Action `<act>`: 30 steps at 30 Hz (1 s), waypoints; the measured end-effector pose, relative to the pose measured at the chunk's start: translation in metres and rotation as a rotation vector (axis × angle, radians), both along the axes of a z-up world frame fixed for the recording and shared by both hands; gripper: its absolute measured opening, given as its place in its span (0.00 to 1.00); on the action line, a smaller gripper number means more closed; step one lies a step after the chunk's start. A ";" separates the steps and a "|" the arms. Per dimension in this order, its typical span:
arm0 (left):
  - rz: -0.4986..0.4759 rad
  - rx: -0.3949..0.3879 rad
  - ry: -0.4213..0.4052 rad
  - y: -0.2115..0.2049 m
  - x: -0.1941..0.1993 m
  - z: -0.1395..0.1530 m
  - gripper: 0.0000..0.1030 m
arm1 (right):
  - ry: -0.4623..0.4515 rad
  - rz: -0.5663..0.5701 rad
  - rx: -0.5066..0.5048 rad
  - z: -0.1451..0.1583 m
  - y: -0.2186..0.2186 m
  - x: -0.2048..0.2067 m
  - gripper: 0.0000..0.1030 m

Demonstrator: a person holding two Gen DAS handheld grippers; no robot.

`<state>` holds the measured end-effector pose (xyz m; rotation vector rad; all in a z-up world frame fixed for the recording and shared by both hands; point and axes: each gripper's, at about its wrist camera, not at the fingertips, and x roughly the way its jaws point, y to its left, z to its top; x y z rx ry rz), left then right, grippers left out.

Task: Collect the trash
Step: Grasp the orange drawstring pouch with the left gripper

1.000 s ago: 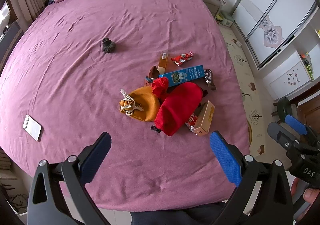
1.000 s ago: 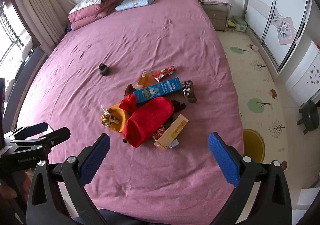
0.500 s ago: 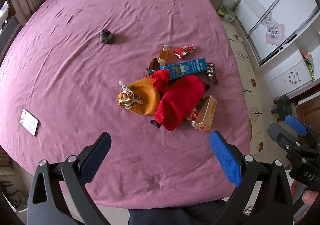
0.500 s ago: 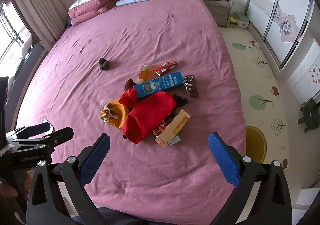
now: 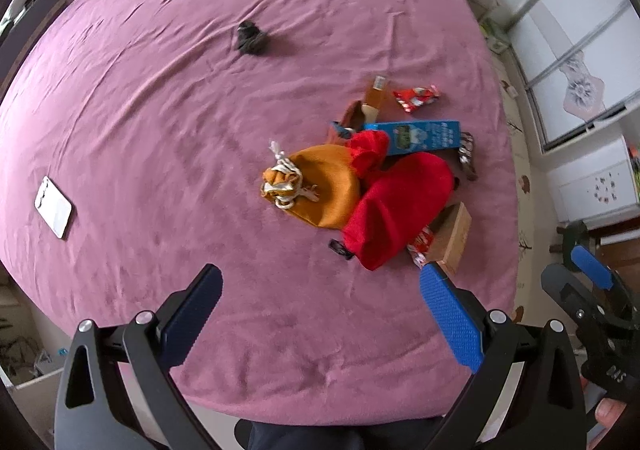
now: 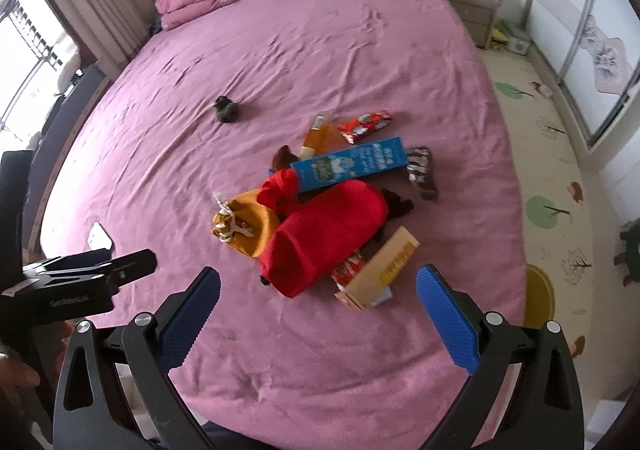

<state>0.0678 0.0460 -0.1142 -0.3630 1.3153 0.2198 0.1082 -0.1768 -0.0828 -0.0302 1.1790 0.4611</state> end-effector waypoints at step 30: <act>-0.055 -0.096 0.115 0.073 0.091 -0.193 0.96 | 0.153 0.049 -0.031 -0.126 0.087 0.070 0.92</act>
